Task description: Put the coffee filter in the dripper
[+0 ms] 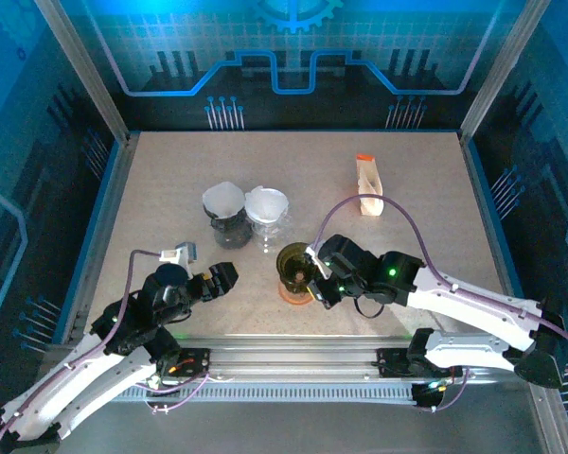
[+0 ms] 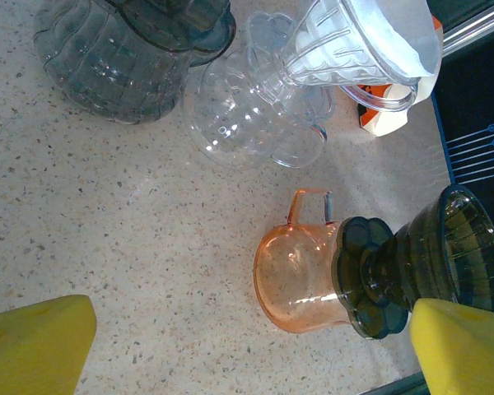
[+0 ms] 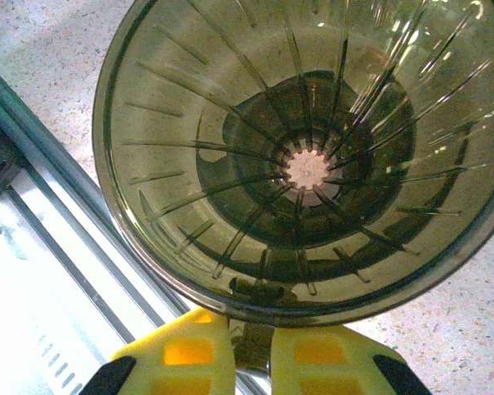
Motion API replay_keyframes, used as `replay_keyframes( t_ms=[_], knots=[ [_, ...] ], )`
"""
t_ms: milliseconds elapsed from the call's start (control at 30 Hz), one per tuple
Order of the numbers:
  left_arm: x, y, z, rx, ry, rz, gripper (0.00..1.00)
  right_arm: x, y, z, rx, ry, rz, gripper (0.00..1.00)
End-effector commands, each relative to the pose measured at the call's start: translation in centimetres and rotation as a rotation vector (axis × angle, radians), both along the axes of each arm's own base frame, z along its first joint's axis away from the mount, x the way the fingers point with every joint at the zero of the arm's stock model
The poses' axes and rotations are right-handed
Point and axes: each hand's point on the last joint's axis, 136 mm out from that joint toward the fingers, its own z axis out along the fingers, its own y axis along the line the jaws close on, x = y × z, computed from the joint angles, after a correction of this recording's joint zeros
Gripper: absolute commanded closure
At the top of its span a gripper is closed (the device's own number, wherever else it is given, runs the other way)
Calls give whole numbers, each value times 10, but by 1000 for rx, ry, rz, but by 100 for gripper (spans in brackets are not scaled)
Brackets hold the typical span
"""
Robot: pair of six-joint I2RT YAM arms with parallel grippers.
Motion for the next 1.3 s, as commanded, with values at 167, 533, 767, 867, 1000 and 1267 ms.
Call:
replay_keyframes(
  t_ms=[167, 533, 767, 867, 1000, 1267],
  knots=[
    [1, 0, -4, -13, 13, 9, 1, 1, 12, 10, 39, 0, 14, 94],
    [0, -1, -5, -13, 14, 7, 1, 2, 8, 9, 41, -10, -3, 48],
    [1, -3, -7, -17, 19, 2, 1, 5, 2, 18, 51, -49, -27, 33],
    [1, -4, -10, -14, 30, -2, 1, 9, -3, 25, 57, -80, -45, 31],
    [3, -13, -17, -11, 45, -36, 2, 15, -13, 37, 75, -129, -84, 30],
    [15, -40, -49, 24, 145, -99, 23, 30, -44, 58, 100, -220, -201, 31]
  ],
)
